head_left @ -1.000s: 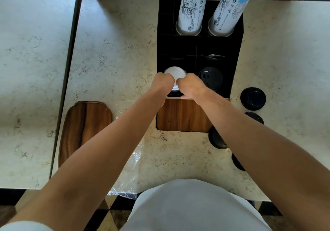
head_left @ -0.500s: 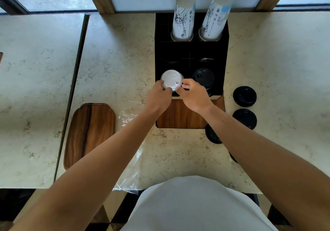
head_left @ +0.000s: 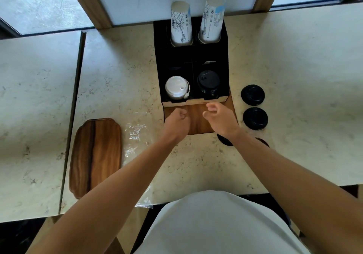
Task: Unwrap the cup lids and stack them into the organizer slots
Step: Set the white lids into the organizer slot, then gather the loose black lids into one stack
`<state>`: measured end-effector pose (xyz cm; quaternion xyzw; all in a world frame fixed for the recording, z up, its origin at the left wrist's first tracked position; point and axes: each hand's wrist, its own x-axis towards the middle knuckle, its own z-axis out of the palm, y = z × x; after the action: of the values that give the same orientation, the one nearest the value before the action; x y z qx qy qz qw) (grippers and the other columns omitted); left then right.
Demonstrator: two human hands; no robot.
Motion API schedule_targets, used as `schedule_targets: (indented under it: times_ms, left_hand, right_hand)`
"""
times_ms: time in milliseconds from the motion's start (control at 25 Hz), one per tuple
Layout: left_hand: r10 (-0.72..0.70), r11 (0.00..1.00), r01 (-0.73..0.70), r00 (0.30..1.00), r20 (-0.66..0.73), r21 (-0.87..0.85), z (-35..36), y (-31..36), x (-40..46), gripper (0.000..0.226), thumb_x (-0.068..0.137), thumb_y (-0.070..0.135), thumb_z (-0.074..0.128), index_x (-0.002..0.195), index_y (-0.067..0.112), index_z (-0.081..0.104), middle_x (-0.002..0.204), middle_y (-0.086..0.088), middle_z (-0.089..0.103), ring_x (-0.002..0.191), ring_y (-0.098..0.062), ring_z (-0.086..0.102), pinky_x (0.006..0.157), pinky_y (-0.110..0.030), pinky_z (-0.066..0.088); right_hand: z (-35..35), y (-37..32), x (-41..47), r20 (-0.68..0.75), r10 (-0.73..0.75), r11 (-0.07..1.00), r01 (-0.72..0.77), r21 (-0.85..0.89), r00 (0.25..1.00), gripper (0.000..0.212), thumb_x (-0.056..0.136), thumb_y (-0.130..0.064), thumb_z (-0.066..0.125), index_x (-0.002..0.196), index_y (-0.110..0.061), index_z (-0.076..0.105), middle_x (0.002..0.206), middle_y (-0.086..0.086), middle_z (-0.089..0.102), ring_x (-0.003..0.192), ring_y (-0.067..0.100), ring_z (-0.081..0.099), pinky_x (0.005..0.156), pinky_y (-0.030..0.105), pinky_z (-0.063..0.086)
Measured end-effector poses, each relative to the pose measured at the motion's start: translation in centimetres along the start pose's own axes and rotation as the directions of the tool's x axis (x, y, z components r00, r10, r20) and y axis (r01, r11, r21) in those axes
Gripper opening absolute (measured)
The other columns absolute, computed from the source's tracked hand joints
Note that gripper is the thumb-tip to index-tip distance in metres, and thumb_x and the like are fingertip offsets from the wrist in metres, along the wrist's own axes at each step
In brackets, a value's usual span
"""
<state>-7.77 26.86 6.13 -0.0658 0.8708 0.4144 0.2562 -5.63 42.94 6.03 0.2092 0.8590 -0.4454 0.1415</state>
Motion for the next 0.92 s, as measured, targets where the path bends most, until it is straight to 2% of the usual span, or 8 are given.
schedule_targets:
  times_ms: [160, 280, 360, 480, 600, 760, 840, 920]
  left_hand:
    - [-0.017, 1.0, 0.015, 0.997, 0.081, 0.022, 1.6, -0.4, 0.2, 0.035, 0.102, 0.022, 0.047, 0.136, 0.018, 0.055, 0.128, -0.001, 0.061, 0.096, -0.014, 0.061, 0.067, -0.023, 0.047]
    - [-0.018, 1.0, 0.016, 0.991, 0.129, 0.018, 3.2, 0.2, 0.5, 0.037, 0.099, 0.019, 0.051, 0.136, 0.016, 0.056, 0.132, -0.004, 0.061, 0.11, -0.022, 0.063, 0.089, -0.034, 0.055]
    - [-0.015, 0.999, 0.01, 0.986, 0.165, 0.034, 4.5, 0.8, 0.5, 0.038, 0.099, 0.019, 0.053, 0.137, 0.017, 0.056, 0.136, -0.003, 0.058, 0.117, -0.021, 0.059, 0.098, -0.036, 0.052]
    - [-0.012, 0.997, -0.005, 0.976, 0.216, 0.077, 6.2, 1.9, 0.5, 0.042, 0.1, 0.02, 0.053, 0.142, 0.017, 0.053, 0.139, -0.001, 0.055, 0.12, -0.018, 0.053, 0.093, -0.029, 0.042]
    - [-0.02, 0.997, 0.0, 0.971, 0.24, 0.081, 7.9, 2.5, 1.0, 0.044, 0.102, 0.018, 0.051, 0.146, 0.015, 0.049, 0.145, -0.003, 0.053, 0.128, -0.02, 0.05, 0.098, -0.03, 0.042]
    - [-0.079, 0.993, 0.055, 0.969, 0.233, 0.109, 9.7, 2.8, 1.3, 0.048, 0.103, 0.014, 0.051, 0.151, 0.014, 0.043, 0.15, -0.005, 0.048, 0.125, -0.017, 0.05, 0.088, -0.025, 0.038]
    - [-0.116, 0.988, 0.09, 0.966, 0.231, 0.122, 10.3, 2.8, 1.4, 0.051, 0.102, 0.009, 0.052, 0.152, 0.013, 0.042, 0.152, -0.006, 0.046, 0.135, -0.022, 0.047, 0.095, -0.026, 0.041]
    - [-0.143, 0.986, 0.119, 0.962, 0.231, 0.114, 10.6, 2.7, 1.7, 0.055, 0.099, 0.004, 0.054, 0.152, 0.011, 0.041, 0.152, -0.008, 0.047, 0.137, -0.026, 0.047, 0.111, -0.034, 0.042]
  right_hand:
    - [-1.5, 3.4, -1.1, -0.098, 0.087, 0.996, -0.089, -0.015, 0.991, 0.038, 0.101, -0.019, 0.06, 0.138, -0.013, 0.059, 0.138, 0.005, 0.063, 0.126, 0.021, 0.06, 0.103, 0.032, 0.047]
    - [-2.9, 5.9, -1.7, -0.163, 0.169, 0.982, -0.179, -0.052, 0.972, 0.037, 0.099, -0.005, 0.059, 0.136, -0.009, 0.06, 0.138, 0.009, 0.062, 0.129, 0.026, 0.059, 0.108, 0.038, 0.047]
    - [-3.7, 7.0, -2.2, -0.187, 0.202, 0.973, -0.218, -0.072, 0.961, 0.041, 0.099, 0.0, 0.058, 0.139, -0.008, 0.059, 0.141, 0.009, 0.062, 0.13, 0.026, 0.059, 0.106, 0.036, 0.048]
    - [-4.5, 8.7, -2.8, -0.214, 0.254, 0.96, -0.273, -0.064, 0.943, 0.042, 0.099, -0.001, 0.059, 0.14, -0.011, 0.059, 0.144, 0.008, 0.06, 0.129, 0.025, 0.06, 0.106, 0.034, 0.049]
    - [-4.8, 9.9, -2.8, -0.216, 0.262, 0.956, -0.283, -0.073, 0.94, 0.041, 0.1, -0.007, 0.061, 0.14, -0.012, 0.059, 0.144, 0.008, 0.06, 0.128, 0.024, 0.06, 0.106, 0.034, 0.049]
    - [-4.7, 10.4, -2.4, -0.155, 0.274, 0.958, -0.284, -0.049, 0.949, 0.046, 0.099, -0.012, 0.065, 0.145, -0.011, 0.056, 0.145, 0.008, 0.061, 0.129, 0.025, 0.06, 0.107, 0.036, 0.048]
    - [-4.4, 10.2, -2.2, -0.111, 0.279, 0.956, -0.287, -0.058, 0.954, 0.049, 0.098, -0.013, 0.067, 0.145, -0.009, 0.054, 0.143, 0.009, 0.061, 0.128, 0.026, 0.061, 0.107, 0.037, 0.049]
    - [-3.9, 10.0, -2.1, -0.091, 0.276, 0.957, -0.282, -0.07, 0.957, 0.049, 0.096, -0.013, 0.069, 0.143, -0.008, 0.056, 0.139, 0.01, 0.062, 0.124, 0.026, 0.062, 0.106, 0.038, 0.051]
